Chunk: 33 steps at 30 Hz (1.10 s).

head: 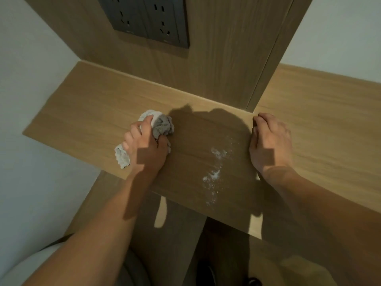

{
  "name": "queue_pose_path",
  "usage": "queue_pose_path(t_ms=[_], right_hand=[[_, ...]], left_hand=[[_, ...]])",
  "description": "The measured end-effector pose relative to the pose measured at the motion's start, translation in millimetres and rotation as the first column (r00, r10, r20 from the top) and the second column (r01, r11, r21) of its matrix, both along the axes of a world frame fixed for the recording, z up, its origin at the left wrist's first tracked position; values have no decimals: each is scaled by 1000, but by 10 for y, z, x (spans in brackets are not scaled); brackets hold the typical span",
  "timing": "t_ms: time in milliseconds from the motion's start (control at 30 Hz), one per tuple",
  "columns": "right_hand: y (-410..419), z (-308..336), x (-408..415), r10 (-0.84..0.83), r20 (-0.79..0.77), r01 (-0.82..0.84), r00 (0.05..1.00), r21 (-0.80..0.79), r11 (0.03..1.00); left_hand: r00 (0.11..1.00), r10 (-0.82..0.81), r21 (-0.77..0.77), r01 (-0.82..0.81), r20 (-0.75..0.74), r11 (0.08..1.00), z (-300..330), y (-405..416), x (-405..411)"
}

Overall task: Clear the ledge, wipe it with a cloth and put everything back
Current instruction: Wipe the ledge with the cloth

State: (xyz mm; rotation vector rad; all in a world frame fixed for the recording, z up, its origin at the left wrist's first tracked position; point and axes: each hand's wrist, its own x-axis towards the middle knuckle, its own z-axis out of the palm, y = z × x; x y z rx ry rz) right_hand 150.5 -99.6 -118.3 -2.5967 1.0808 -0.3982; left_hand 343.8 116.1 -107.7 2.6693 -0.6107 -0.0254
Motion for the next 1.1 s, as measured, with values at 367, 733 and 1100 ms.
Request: queue_pose_path(t_ms=[367, 733, 1100], right_hand=[[14, 17, -31, 22, -9, -22, 1000, -21, 1000], [-548, 172, -1019, -103, -128, 103, 986, -6, 995], [-644, -73, -1020, -107, -20, 106, 994, -57, 993]], left_hand=[[998, 40, 4, -40, -42, 999, 7, -140, -864], [939, 5, -80, -34, -343, 996, 234, -500, -2253], [985, 166, 51, -163, -48, 985, 9, -674, -685]])
